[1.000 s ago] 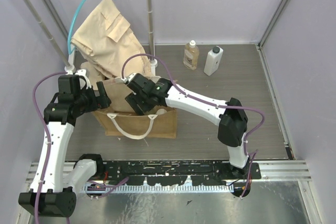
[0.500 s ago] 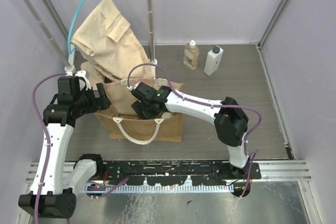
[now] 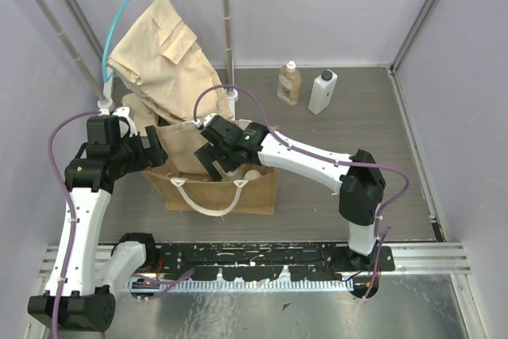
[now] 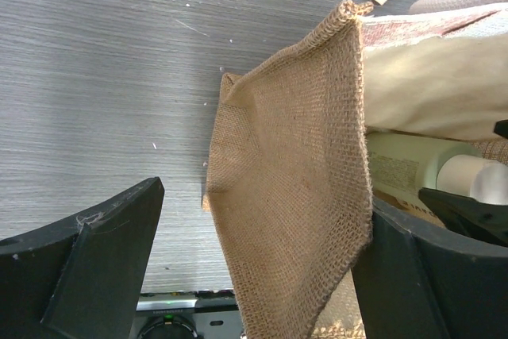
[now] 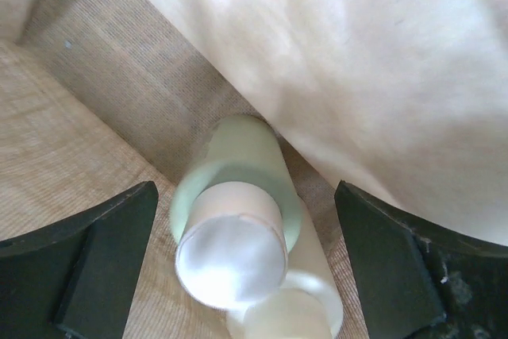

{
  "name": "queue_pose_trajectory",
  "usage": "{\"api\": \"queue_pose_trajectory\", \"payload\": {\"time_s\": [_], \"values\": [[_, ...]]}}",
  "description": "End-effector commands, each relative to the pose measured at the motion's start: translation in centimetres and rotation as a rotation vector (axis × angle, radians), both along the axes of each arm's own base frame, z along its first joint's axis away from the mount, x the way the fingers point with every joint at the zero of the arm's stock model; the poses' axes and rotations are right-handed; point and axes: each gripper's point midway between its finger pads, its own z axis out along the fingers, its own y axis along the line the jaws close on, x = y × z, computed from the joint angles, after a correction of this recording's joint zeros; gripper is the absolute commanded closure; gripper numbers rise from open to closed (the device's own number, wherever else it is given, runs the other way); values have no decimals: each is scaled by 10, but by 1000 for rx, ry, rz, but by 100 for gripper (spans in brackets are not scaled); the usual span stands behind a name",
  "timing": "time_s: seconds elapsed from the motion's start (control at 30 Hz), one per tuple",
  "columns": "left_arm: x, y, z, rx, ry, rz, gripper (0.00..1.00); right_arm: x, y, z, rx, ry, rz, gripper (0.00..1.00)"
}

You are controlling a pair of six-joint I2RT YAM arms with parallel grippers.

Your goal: Place the personal care products into the canvas bag

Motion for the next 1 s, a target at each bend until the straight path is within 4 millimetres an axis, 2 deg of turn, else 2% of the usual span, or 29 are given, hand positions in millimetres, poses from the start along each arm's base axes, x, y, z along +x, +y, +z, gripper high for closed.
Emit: {"api": "queue_pose_trajectory", "payload": {"time_s": [0.0,0.1,0.2,0.37,0.47,0.57,0.67,0.77,0.83,0.97], "values": [[0,-4,16,-13,-39,-18,2,7,7,76,127,-99,8,0],[-1,-3,17,-10,-39,-15,2,4,5,95,152,-109,20,0],[-2,-4,17,-8,-35,-21,2,3,-3,124,188,-159,27,0],[-4,-4,18,-8,-31,-30,2,19,-38,182,308,-228,6,0],[-5,-5,18,-11,-33,-34,2,36,-64,203,358,-245,-15,0],[-5,-6,18,-17,-29,-40,2,69,-95,216,349,-308,-87,0],[-6,-8,18,-24,-27,-46,2,112,-121,232,336,-400,-145,0],[-7,-7,21,-15,-35,-45,2,158,-145,234,290,-460,-208,0],[-9,-4,24,1,-39,-41,2,185,-156,227,250,-474,-246,0],[-10,-4,30,7,-46,-49,2,231,-166,195,233,-420,-297,0]]}}
